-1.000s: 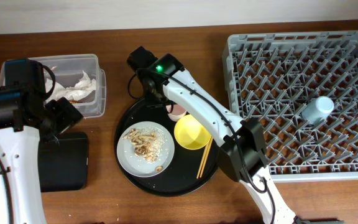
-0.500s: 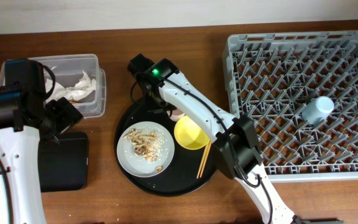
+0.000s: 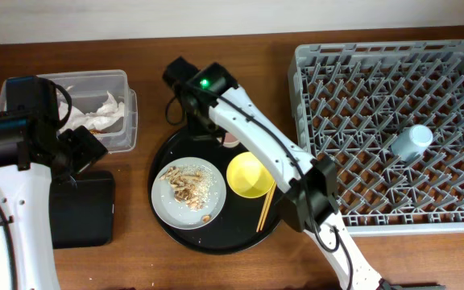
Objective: Sort waste into correct bins and load items into the dishwasher rack
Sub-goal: 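Carry the pink cup to the dish rack and set it down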
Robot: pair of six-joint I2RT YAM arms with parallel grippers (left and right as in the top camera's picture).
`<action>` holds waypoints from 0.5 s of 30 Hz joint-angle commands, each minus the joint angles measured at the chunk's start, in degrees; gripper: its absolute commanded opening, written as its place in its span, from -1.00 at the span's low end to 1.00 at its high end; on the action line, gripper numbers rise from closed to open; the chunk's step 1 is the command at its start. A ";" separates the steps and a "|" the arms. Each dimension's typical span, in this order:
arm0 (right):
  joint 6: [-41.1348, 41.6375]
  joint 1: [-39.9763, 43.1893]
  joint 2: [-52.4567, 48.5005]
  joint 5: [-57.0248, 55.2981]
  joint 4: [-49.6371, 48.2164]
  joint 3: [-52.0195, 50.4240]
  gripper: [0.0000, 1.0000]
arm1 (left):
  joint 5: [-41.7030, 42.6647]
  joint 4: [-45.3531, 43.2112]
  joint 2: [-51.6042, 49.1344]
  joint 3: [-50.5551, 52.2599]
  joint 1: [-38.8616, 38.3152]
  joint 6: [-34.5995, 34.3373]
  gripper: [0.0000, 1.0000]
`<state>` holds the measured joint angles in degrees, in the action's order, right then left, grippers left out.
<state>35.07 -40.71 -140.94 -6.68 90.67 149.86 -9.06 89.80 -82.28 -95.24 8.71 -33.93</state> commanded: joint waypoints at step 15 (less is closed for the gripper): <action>-18.75 23.63 34.29 7.28 6.67 -3.67 -0.92 | -0.66 0.04 0.24 -0.42 0.24 -0.59 0.98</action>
<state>17.54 -17.32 -112.18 9.91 96.99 155.50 -9.08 89.78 -82.28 -95.26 8.71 -33.93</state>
